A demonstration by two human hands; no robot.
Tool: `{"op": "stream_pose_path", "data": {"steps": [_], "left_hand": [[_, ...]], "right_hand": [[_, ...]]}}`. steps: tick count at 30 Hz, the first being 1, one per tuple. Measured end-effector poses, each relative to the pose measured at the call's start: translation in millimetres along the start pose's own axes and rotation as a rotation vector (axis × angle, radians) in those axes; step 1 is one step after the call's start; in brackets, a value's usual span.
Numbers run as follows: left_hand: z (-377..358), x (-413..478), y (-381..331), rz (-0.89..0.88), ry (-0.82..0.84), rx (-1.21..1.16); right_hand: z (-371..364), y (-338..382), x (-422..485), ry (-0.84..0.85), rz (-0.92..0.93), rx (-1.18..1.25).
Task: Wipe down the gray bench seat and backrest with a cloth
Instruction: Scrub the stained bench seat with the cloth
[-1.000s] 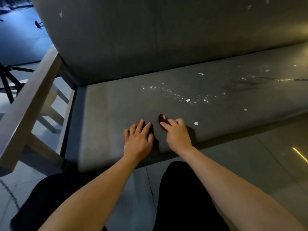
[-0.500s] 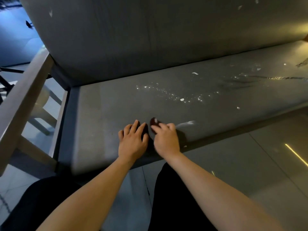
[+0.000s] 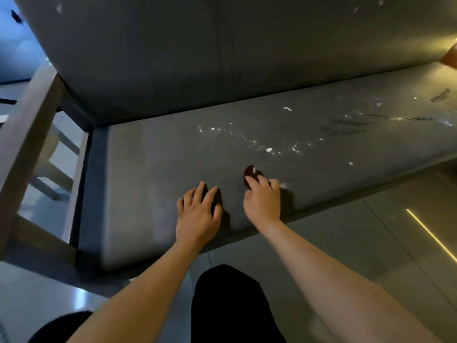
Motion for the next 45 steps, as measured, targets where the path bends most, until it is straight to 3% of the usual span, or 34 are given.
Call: {"op": "stream_pose_path", "data": {"steps": [4,6,13,19,24,27,30,35,39,41,45], "left_hand": [[3,-1,8,-0.042,-0.005,-0.139],[2,0,13,-0.069,-0.011,-0.163],[3,-5,17,-0.307,-0.014,-0.142],[-2,-6,19,-0.46,-0.062,-0.224],[-2,-12,19,-0.508,-0.085,-0.234],[-4,-19,16,-0.598,-0.094,-0.072],[-7,-21,14,-0.595,-0.103,0.005],[-8,-21,-3,-0.492,-0.083,0.015],[-12,-24,-27,-0.471,-0.057,-0.008],[-18,-23,-29,-0.515,-0.043,0.026],[-28,-19,-23,-0.519,-0.082,0.107]], "right_hand": [[-18,52,-21,0.079,0.281,0.081],[-20,44,-16,0.083,0.311,0.038],[1,-4,-14,-0.066,-0.227,-0.11],[-24,63,-42,-0.062,-0.124,-0.006],[-20,56,-61,-0.008,-0.017,0.025],[-11,26,-67,-0.115,-0.186,-0.054],[-8,11,-75,-0.254,-0.371,0.046],[-35,42,-98,-0.346,-0.114,0.193],[-34,21,-107,-0.374,-0.052,0.19],[-30,0,-102,-0.427,-0.107,0.179],[-11,-42,-94,-0.568,-0.469,0.442]]}}
Point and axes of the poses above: each hand's wrist, its own x-axis towards the middle knuckle, its own z-axis out of the back of the hand, y = z × x, the point moved 2 cm from there along x, towards the middle knuckle, and after that the axes turned 10 degrees about z, right-handed, at the moved point
